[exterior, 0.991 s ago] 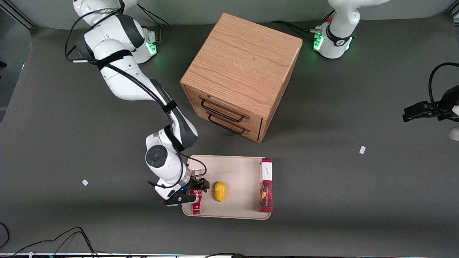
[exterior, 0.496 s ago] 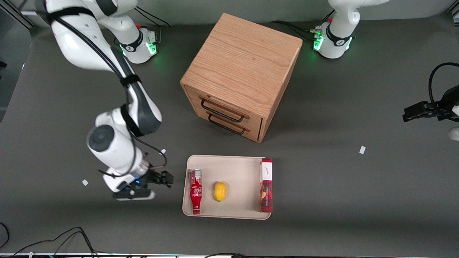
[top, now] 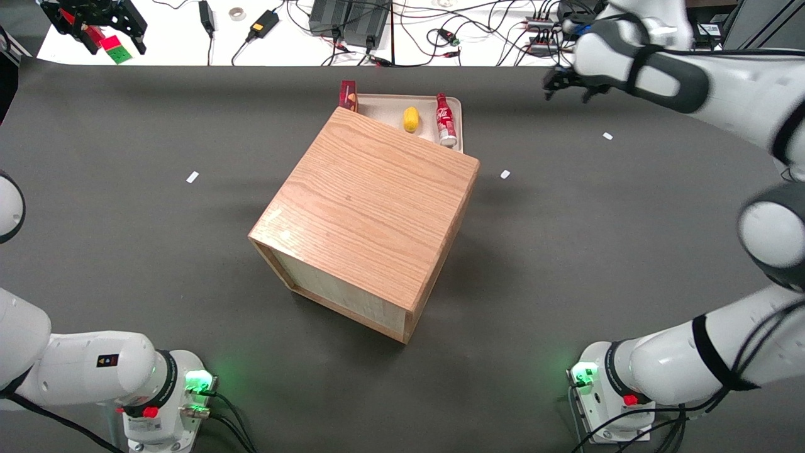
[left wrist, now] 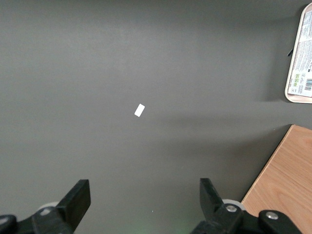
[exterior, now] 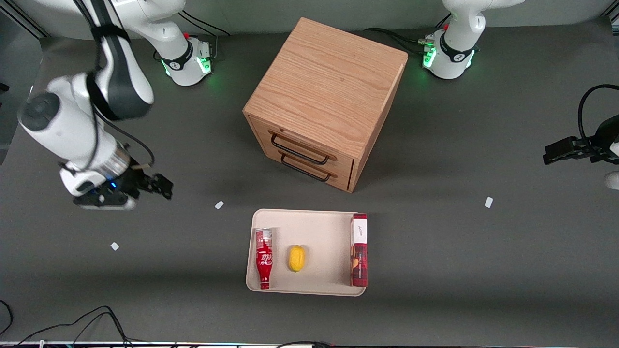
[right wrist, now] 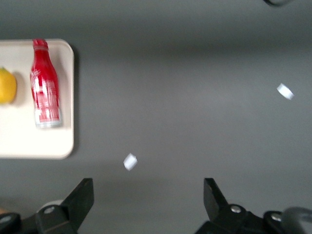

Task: Place coke bottle on tray

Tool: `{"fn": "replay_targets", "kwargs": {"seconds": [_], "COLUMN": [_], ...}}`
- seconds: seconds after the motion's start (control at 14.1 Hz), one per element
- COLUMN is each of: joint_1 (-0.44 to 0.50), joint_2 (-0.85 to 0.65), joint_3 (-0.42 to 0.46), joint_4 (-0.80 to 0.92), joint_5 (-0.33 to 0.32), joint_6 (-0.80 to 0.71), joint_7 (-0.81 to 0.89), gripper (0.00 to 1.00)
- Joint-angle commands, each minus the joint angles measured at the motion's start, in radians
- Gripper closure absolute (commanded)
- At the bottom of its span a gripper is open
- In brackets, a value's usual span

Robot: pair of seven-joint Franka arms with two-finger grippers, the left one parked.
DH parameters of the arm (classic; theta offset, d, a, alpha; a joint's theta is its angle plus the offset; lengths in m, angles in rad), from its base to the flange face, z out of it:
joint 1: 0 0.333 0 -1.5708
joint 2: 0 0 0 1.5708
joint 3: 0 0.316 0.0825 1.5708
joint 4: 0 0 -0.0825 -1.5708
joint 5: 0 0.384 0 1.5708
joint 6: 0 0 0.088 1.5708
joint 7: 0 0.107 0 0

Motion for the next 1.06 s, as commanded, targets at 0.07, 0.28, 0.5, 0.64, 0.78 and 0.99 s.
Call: {"fn": "replay_targets", "kwargs": {"seconds": [0.07,0.28,0.5,0.64,0.78,0.99], "joint_1": [0.015,0.016,0.016,0.018,0.019,0.019], "joint_2": [-0.199,-0.277,-0.272,-0.258,-0.245,-0.235], "joint_3": [-0.047,-0.072,-0.079,-0.092,-0.092,-0.092], "joint_4": [-0.072,-0.058,0.032,0.065,0.095,0.128], "joint_5": [0.011,-0.057,-0.062,-0.062,-0.062,-0.063], "joint_6": [-0.206,-0.295,-0.361,-0.375,-0.407,-0.455], "joint_7": [-0.038,-0.038,-0.02,-0.012,-0.012,-0.015], "gripper": [0.0,0.0,0.0,0.0,0.0,0.0]}}
